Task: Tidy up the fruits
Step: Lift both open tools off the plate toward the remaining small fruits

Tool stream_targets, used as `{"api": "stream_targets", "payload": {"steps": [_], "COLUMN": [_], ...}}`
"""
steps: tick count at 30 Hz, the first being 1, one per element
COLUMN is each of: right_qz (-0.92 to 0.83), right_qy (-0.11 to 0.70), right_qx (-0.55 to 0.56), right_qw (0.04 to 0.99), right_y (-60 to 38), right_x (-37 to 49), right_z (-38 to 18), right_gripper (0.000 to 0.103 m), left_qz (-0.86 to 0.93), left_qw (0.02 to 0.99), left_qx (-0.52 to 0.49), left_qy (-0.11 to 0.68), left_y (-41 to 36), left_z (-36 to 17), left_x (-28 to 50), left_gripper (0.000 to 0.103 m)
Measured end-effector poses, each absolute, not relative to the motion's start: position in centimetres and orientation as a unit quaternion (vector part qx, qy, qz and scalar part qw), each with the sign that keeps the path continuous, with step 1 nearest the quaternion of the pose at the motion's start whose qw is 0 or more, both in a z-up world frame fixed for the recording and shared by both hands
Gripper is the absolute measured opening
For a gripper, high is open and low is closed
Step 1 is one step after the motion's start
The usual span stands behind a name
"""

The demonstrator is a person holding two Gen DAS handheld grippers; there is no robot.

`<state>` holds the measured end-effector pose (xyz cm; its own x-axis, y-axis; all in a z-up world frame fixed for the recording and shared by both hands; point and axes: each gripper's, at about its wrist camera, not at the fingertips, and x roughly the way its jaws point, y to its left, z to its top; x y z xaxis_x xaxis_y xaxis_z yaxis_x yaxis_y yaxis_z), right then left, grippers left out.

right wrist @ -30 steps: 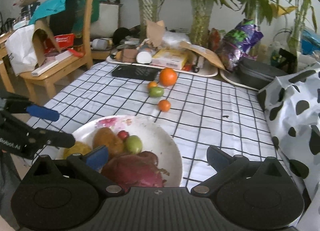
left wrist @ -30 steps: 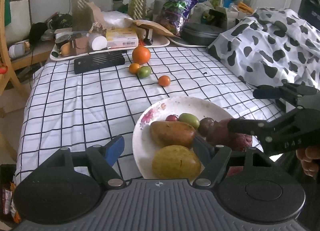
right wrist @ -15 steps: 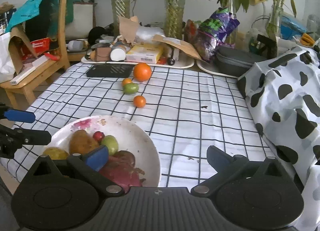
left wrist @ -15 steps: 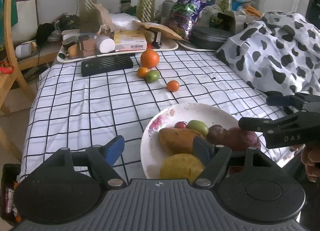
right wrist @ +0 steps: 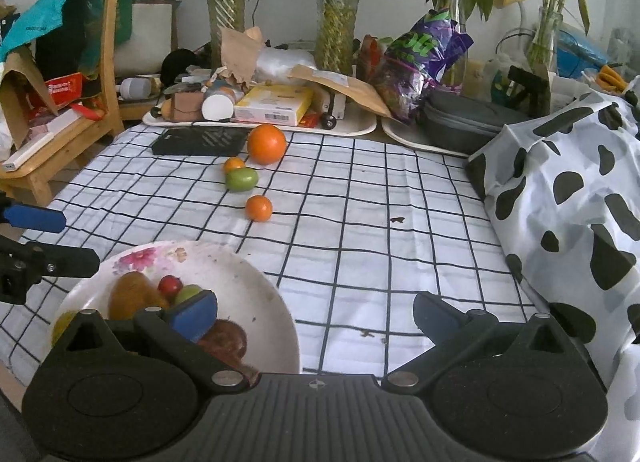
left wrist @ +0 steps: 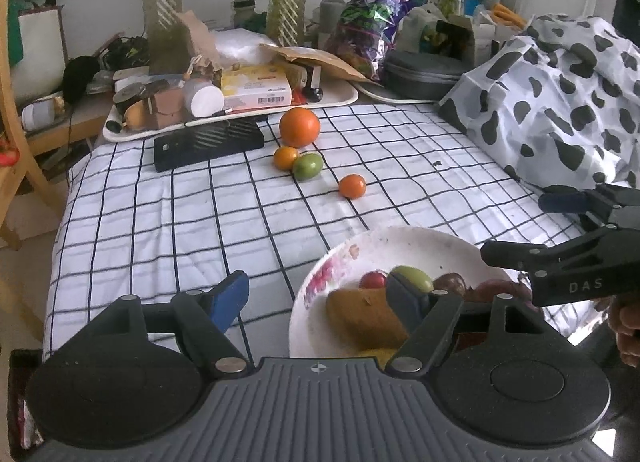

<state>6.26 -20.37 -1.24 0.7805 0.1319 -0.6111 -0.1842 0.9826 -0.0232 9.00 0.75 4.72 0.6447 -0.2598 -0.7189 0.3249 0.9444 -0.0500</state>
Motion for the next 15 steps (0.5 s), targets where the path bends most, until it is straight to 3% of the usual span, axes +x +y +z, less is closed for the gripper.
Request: {"api": "stream_targets", "payload": {"steps": [15], "right_qz": [0.101], "right_qy": [0.327], "right_qx": [-0.049], "right_qw": [0.938], "right_y": [-20.0], "right_x": [10.9], "right_z": [-1.4], "right_gripper": [0.103], "left_qz": [-0.166], "left_qw": [0.904], "left_qx": [0.051], "left_qy": [0.39], "left_y": [0.2], "left_z": [4.4], "left_x": [13.3], "left_gripper": [0.074]}}
